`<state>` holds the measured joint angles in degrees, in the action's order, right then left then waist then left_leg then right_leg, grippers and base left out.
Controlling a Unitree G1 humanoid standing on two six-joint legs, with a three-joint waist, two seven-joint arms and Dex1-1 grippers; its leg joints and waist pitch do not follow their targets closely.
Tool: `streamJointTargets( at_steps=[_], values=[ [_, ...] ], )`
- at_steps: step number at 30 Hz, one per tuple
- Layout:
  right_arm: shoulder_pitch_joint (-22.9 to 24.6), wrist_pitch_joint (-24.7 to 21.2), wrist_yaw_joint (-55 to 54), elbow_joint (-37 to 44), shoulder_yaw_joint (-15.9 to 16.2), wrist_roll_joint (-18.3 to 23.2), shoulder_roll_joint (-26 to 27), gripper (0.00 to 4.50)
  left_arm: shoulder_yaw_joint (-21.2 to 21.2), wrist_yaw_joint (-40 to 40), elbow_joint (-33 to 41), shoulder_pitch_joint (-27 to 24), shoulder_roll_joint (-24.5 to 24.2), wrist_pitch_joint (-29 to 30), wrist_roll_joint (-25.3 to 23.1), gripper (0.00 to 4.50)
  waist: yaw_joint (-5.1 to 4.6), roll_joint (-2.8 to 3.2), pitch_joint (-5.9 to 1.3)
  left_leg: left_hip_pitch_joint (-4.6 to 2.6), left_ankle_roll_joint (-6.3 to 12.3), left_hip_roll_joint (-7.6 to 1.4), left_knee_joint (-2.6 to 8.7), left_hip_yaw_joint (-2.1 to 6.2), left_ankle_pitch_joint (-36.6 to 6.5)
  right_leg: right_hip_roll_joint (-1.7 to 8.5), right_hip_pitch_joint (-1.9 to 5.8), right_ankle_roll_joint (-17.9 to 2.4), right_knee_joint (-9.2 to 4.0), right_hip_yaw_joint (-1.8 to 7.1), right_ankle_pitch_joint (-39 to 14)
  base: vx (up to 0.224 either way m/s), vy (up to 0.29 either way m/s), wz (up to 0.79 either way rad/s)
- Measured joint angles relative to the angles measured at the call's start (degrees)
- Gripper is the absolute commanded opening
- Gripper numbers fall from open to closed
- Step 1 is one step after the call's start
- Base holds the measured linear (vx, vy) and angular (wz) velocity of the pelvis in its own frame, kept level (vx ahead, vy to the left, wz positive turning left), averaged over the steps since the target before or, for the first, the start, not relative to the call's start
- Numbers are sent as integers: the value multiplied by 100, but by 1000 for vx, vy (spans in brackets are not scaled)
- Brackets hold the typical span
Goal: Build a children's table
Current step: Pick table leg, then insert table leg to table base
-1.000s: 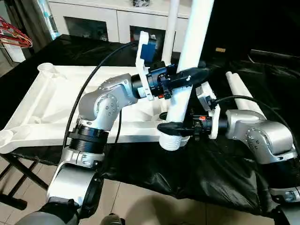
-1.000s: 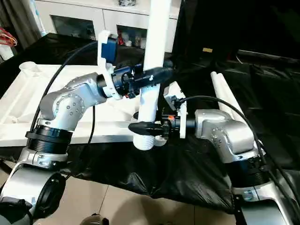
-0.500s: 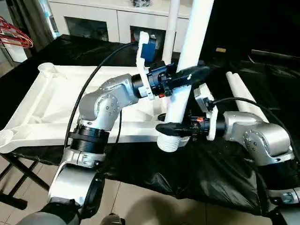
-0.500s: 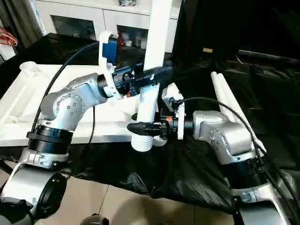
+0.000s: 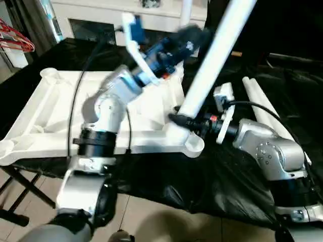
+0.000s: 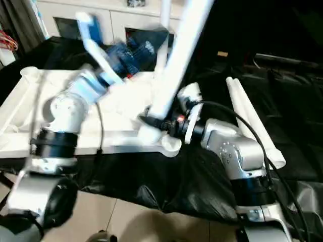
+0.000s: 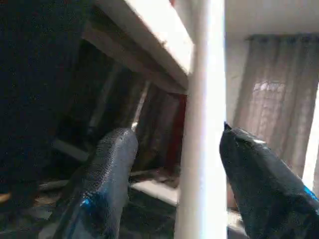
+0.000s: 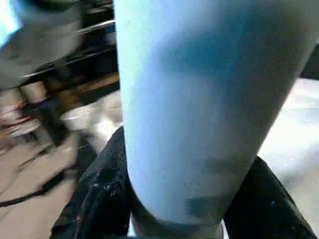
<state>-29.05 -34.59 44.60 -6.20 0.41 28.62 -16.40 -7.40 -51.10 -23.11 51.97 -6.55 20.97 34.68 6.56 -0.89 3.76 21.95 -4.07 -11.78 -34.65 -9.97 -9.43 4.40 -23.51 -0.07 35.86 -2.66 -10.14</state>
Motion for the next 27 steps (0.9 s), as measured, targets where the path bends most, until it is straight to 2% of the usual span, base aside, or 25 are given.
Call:
streamJointTargets(
  at_steps=[2, 5, 10, 13, 19, 23, 25, 27],
  values=[
    [0, 111, -216, -124, -92, -131, -12, 190, 123, -112, -154, -52, -140, -142, -230, 312, -1, 2, 1, 2, -1, 0, 2, 1, 0, 0, 0, 0, -1, -1, 0, 0, 0, 0],
    [1, 245, -518, -197, -158, -297, -11, 190, 673, -383, -339, -132, -511, -477, -844, 312, 5, 14, -1, 4, -1, 1, 4, 4, 0, 0, 1, 1, -6, -2, -1, 0, 0, 0],
    [179, 420, -907, -248, -257, -664, -267, 190, 1877, -1153, -1167, -550, -1080, -1224, -2051, 312, 1, 124, -30, 0, -2, 4, 9, 5, -1, 0, 7, 3, -13, -1, -1, 0, 0, 0],
    [360, 424, -1040, -296, -249, -836, -297, 190, 2272, -1428, -1666, -725, -1132, -1520, -2451, 312, -11, 167, -14, 1, -7, 3, 9, 6, 3, 0, 2, 2, -7, -1, -1, 0, 0, 0],
    [488, 486, -1130, -147, -246, -868, -295, 190, 2599, -1565, -2100, -712, -1233, -2006, -2926, 312, -28, 258, -20, -4, -8, 3, 12, 6, 3, 0, 2, 2, -3, 0, -1, 0, 0, 0],
    [547, 496, -1163, -119, -256, -877, -295, 190, 2644, -1561, -2417, -701, -1234, -2213, -3084, 312, -25, 267, -21, -3, -8, 3, 11, 7, 4, -1, 3, 2, -5, 0, -1, 0, 0, 0],
    [633, 516, -1163, -88, -252, -901, -295, 190, 2666, -1562, -2621, -695, -1231, -2328, -3169, 275, -24, 268, -21, -3, -8, 3, 11, 7, 3, -1, 4, 2, -7, 0, -1, 0, 0, 0],
    [665, 516, -1165, -88, -231, -910, -294, 190, 2707, -1562, -2800, -690, -1230, -2437, -3255, 275, -26, 271, -20, -3, -8, 3, 11, 7, 3, -1, 4, 2, -7, 0, -1, 0, 0, 0]
  ],
)
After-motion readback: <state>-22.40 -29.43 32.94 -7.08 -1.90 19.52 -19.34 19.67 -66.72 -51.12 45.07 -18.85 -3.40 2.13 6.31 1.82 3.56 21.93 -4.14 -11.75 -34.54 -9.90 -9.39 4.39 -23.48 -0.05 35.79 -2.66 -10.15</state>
